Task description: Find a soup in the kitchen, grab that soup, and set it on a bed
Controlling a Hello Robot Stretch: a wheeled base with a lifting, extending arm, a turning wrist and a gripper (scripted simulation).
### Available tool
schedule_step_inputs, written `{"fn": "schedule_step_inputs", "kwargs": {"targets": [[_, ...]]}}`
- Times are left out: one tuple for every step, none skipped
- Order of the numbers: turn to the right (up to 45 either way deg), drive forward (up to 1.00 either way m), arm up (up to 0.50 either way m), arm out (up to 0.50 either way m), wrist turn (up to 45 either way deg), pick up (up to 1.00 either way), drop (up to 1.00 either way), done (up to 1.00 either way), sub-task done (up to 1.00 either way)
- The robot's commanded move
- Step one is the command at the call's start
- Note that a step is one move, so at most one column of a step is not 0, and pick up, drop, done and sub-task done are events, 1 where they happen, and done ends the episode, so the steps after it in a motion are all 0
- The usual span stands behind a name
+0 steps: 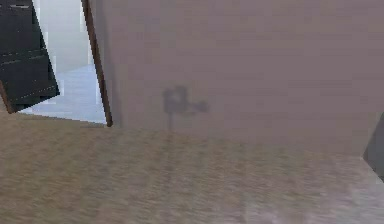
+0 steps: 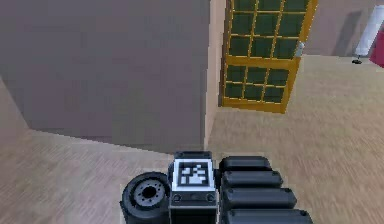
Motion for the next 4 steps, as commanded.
{"fn": "schedule_step_inputs", "kwargs": {"targets": [[3.0, 0.00, 0.00, 0.00, 0.0, 0.00, 0.00, 0.00, 0.00], [0.0, 0.45, 0.00, 0.00, 0.0, 0.00, 0.00, 0.00, 0.00], [-30.0, 0.00, 0.00, 0.00, 0.0, 0.00, 0.00, 0.00, 0.00], [0.0, 0.50, 0.00, 0.00, 0.0, 0.00, 0.00, 0.00, 0.00]]}}
